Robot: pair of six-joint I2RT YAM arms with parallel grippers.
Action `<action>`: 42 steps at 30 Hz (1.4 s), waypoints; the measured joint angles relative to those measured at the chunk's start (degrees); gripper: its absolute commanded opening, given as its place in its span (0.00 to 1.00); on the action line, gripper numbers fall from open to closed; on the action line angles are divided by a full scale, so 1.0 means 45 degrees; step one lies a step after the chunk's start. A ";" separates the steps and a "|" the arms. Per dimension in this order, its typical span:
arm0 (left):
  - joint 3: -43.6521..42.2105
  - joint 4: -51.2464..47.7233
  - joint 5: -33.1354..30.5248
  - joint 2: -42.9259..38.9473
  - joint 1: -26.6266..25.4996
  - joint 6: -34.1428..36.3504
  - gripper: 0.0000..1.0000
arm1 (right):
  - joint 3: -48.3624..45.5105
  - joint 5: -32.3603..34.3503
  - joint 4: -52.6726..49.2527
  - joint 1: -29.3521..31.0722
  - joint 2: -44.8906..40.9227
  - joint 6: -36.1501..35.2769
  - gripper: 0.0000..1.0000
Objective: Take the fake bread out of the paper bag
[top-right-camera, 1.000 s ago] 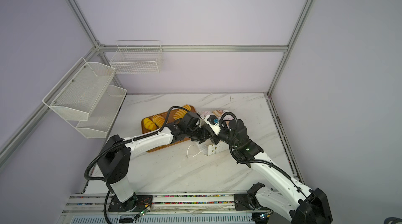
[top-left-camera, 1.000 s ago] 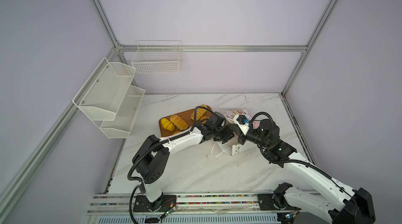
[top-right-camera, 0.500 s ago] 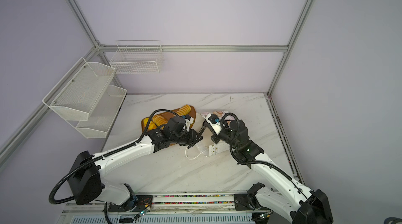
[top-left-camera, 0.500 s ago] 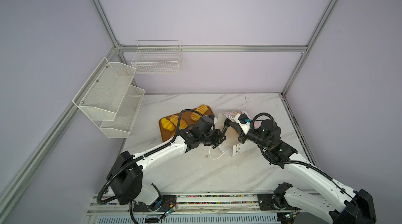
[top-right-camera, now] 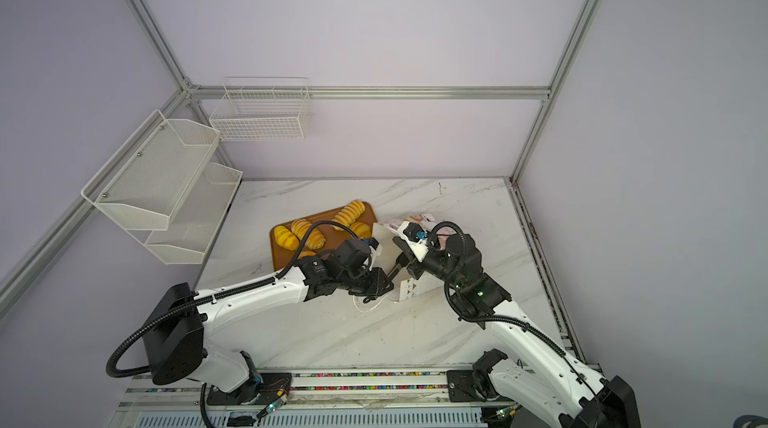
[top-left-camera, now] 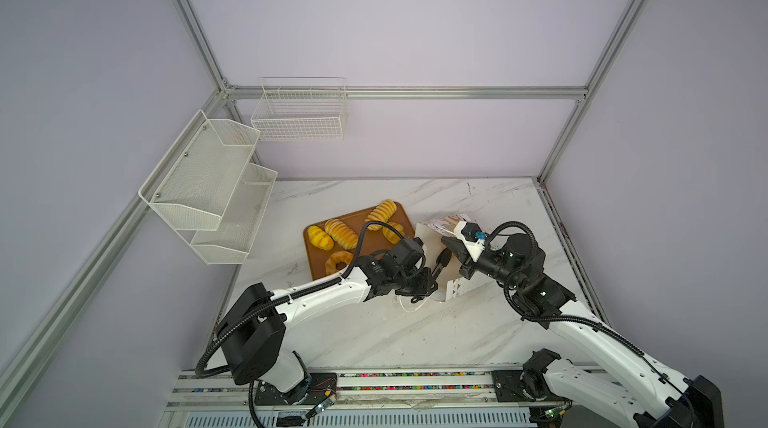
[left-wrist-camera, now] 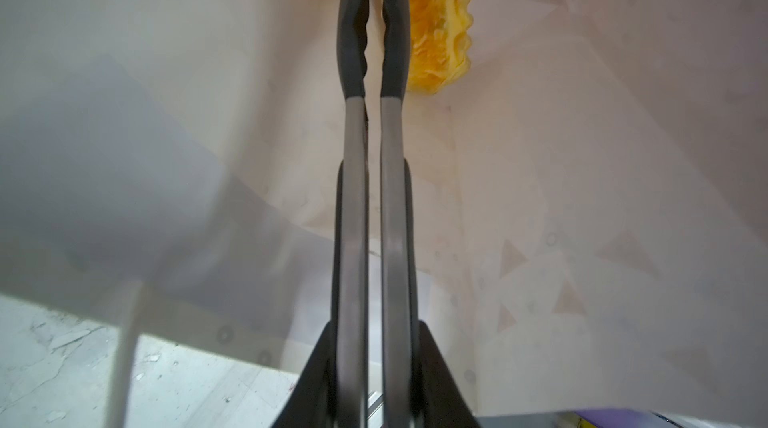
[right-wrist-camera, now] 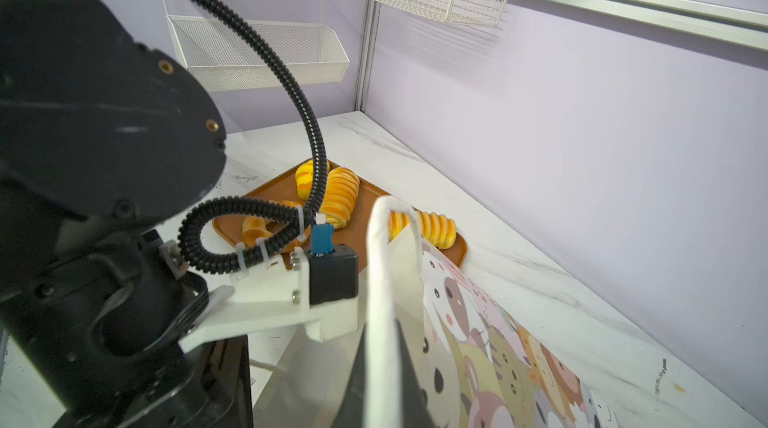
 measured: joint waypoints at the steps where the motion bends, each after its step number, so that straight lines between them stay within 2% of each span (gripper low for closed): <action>1: 0.0000 0.0049 -0.0015 0.0000 0.0000 0.0000 0.31 | 0.0000 -0.0029 0.0005 -0.0010 -0.0010 0.0000 0.00; 6: 0.0000 0.0583 -0.0253 0.0000 0.0015 -0.0301 0.40 | 0.0000 -0.0092 0.0000 -0.0019 -0.0010 0.0005 0.00; 10: 0.0005 0.0923 -0.0345 0.0165 0.0146 -0.0583 0.41 | -0.0005 -0.0223 0.0000 -0.0019 -0.0029 -0.0005 0.00; 23: 0.0476 0.1768 0.0505 0.2404 0.0753 -0.1005 0.41 | -0.0005 -0.0612 -0.0005 -0.0039 0.0233 -0.0112 0.00; 34: 0.1195 0.1336 0.0928 0.2453 0.1093 -0.0714 0.38 | -0.0005 -0.0704 -0.0049 -0.0068 0.0369 -0.0311 0.00; 42: 0.1904 0.0520 0.1447 0.2336 0.1457 -0.0204 0.31 | 0.0005 -0.0704 -0.0126 -0.0073 0.0457 -0.0573 0.00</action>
